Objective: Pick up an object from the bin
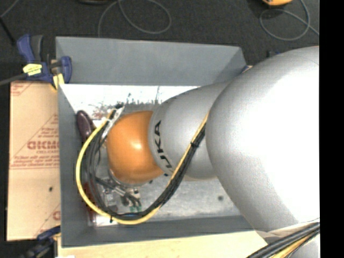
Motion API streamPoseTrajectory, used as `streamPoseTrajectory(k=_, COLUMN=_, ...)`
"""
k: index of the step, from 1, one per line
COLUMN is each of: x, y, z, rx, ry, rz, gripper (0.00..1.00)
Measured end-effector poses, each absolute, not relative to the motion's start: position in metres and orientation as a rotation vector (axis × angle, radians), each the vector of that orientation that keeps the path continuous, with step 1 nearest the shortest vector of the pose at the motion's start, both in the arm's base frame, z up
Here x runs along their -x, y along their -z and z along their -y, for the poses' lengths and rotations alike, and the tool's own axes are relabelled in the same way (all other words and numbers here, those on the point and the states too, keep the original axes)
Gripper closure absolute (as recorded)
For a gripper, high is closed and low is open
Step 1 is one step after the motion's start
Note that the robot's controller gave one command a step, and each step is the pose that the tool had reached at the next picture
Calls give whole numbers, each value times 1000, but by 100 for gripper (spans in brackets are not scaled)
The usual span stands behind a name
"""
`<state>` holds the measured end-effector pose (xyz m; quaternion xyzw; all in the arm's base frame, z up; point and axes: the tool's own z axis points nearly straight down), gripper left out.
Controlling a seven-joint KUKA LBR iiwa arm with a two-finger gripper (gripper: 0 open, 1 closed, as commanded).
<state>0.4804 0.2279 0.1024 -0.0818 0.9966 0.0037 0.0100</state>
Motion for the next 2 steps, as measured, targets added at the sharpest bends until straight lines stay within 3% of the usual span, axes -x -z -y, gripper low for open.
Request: streamPoseTrajectory(k=2, x=-480, y=-121, z=-227, rx=253, ry=-11, rz=-3111, gripper=100)
